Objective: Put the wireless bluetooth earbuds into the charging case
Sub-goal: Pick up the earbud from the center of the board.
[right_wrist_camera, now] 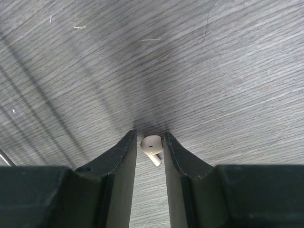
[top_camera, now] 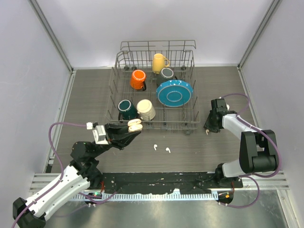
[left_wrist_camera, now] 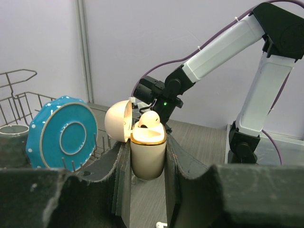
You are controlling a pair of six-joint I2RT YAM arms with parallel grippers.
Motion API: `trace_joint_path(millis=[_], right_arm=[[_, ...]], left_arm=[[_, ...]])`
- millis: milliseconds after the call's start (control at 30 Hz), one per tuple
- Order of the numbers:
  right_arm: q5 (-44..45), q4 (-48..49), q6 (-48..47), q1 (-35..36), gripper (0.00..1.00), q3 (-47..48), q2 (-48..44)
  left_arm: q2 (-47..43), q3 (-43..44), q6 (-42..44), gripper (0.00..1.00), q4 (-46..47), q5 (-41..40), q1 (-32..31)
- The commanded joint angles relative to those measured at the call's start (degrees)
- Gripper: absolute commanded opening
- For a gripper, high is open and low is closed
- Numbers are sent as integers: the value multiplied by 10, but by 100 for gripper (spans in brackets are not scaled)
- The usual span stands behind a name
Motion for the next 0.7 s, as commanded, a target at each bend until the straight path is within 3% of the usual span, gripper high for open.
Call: trace_joint_path(millis=[0,300,667], right_arm=[[2,10,-4,-3,34,-8,0],[4,3,-4,-3,37,-12,-4],[4,0,-5,-3,26,-11,1]], left_arm=[[-6,8,8,0,8,-4,1],[-7,6,10,0,6,-7,0],[-3,6,10,0,10,-6,0]])
